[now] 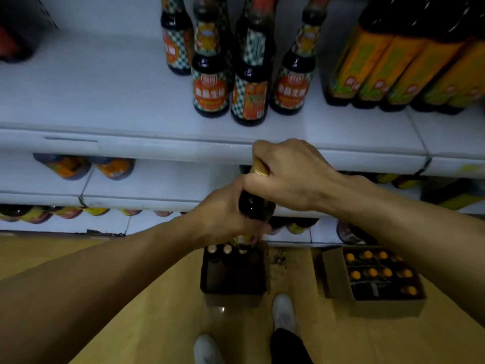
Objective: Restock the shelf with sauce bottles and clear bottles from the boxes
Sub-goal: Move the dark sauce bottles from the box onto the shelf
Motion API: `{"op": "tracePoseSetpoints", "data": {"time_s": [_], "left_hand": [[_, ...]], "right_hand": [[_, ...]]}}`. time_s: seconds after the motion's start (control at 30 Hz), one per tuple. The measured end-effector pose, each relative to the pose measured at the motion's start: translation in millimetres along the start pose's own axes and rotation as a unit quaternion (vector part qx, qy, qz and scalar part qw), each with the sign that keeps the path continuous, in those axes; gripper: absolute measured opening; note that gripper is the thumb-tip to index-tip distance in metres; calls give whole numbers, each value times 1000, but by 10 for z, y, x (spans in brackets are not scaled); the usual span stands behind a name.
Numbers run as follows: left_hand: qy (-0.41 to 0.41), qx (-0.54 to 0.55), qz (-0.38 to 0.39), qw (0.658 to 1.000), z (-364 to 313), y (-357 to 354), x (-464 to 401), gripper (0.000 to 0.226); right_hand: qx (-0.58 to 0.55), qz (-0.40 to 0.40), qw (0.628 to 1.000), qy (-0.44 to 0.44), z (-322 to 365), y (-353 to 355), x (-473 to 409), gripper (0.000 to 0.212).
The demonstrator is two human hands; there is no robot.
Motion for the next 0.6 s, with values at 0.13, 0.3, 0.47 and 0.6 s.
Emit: {"op": "tracePoseSetpoints", "data": {"time_s": [0.13,0.3,0.47,0.6], "left_hand": [[-40,-15,-3,999,-472,252,121,73],[-87,5,-12,996,-1020,536,303,80],[-120,-13,-38,992,-1576,810,473,84],[-141,-7,-44,989,-1964,994,571,74]], "right_hand": [[19,-43,999,5,283,560,-8,30],[21,-74,997,4,601,1226,20,30],[-18,-98,995,-12,842,1883,73,30],[-54,-124,991,-23,967,2376,90,35]]}}
Point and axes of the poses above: each hand's wrist, its own x-axis away from the middle knuckle, its own y-axis out of the back of the hand, z = x × y, the point moved 3 cm from there along -x, towards the middle knuckle
